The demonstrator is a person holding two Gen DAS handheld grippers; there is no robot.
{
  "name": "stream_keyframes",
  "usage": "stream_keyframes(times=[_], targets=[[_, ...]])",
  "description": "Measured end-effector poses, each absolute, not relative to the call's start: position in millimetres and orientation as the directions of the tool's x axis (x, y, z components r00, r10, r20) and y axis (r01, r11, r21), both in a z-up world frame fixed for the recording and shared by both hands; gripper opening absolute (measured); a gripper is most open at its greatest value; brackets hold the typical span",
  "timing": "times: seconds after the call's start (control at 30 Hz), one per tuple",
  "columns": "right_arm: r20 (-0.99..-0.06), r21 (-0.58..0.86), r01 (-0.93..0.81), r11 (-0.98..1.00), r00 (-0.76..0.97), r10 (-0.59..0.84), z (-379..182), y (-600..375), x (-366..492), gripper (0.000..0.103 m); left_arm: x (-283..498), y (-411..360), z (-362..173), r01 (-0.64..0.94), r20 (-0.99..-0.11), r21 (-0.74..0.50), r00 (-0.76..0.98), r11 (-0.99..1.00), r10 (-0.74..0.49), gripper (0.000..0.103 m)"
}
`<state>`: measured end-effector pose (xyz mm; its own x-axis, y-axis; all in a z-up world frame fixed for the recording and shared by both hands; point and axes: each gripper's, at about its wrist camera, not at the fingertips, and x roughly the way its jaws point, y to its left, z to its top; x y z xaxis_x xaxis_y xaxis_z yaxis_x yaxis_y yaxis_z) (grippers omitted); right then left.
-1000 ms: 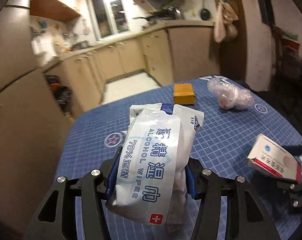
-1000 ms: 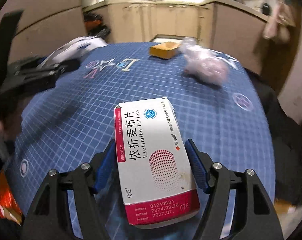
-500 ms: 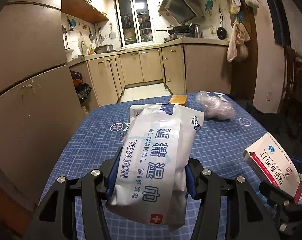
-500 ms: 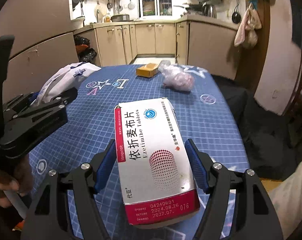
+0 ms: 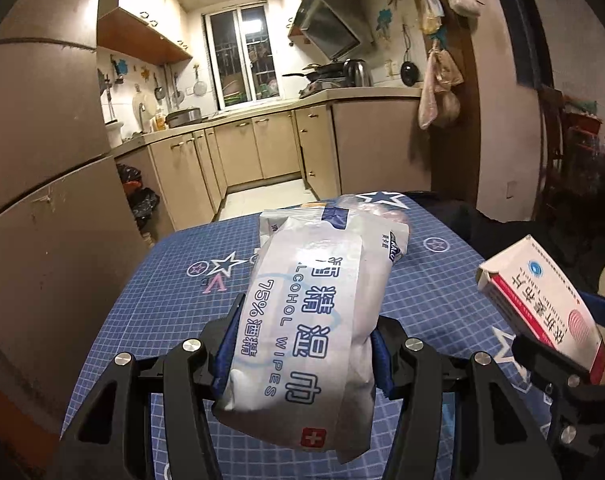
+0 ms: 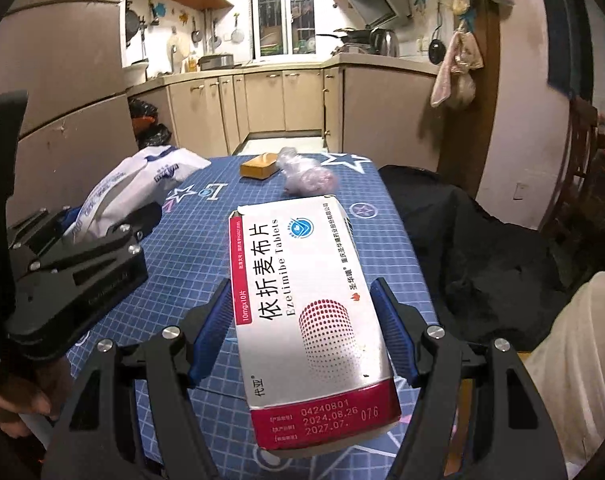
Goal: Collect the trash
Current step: 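Carry the wipes pack and tablets box over the white bucket with both grippers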
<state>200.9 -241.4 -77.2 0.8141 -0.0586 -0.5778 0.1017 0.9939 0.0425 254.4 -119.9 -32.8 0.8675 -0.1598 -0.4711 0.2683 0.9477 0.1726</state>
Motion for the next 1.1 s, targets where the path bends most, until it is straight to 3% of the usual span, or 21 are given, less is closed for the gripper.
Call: stream_keyframes(times=[0.3,1.1], targets=[[-0.524,0.051,0.185,0.981,0.841,-0.131,-60,-274,171,0.066,235,-160,-22,0.351,-0.451,0.193,0.861,0.916,-0.235,0.056],[-0.467,0.104,0.554,0.826,0.761,-0.451,-46,-422,39,0.066,144,-359,-20,0.681,-0.427,0.270,0.718,0.680,-0.549,0.056]])
